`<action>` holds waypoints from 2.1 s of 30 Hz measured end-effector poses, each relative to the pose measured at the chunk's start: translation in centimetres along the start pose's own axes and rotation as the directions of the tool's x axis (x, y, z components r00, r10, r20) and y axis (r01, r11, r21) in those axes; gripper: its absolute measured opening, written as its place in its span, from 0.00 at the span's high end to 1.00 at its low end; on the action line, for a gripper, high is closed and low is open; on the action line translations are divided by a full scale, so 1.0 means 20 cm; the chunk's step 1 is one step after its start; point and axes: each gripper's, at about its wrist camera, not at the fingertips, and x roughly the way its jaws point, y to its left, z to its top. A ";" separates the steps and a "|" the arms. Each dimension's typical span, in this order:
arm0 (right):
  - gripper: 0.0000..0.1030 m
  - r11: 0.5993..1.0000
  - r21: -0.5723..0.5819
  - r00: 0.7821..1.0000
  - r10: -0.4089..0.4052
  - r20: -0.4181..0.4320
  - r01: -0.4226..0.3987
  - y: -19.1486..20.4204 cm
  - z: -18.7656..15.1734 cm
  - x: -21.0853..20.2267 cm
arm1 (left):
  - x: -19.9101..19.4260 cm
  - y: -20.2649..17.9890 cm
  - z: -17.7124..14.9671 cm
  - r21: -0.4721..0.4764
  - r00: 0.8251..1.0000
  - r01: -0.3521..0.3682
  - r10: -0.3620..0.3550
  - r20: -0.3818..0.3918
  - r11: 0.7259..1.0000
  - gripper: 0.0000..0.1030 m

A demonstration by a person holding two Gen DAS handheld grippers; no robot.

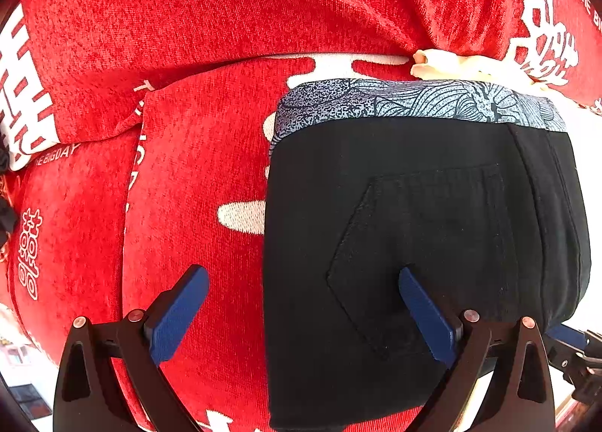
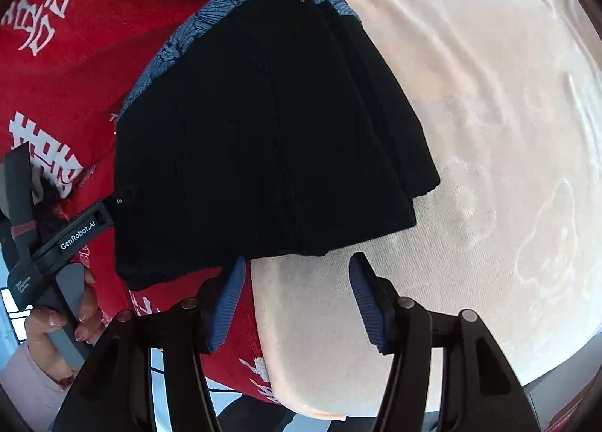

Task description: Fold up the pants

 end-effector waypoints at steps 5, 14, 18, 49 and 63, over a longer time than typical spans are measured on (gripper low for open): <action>0.39 1.000 -0.021 1.000 -0.016 0.001 0.016 0.08 -0.06 -0.02 | -0.04 0.00 -0.03 0.036 1.000 0.017 -0.017 -0.007 0.999 0.01; 0.38 0.999 0.049 1.000 -0.021 0.022 0.020 0.18 -0.16 -0.18 | -0.23 0.05 -0.15 0.129 0.998 0.045 -0.039 -0.053 0.991 0.02; 0.33 0.998 0.049 0.999 -0.037 0.037 0.035 0.28 -0.23 -0.29 | -0.40 0.10 -0.20 0.157 0.997 0.062 -0.055 -0.046 0.986 0.02; 0.28 0.994 0.019 0.980 -0.107 0.165 0.106 0.78 -0.52 -0.82 | -1.07 0.45 -0.45 0.186 0.987 0.142 -0.154 0.052 0.972 0.02; 0.28 0.985 -0.017 0.976 -0.168 0.140 0.172 0.86 -0.51 -0.83 | -0.95 0.57 -0.43 0.081 0.982 0.188 -0.189 0.003 0.979 0.02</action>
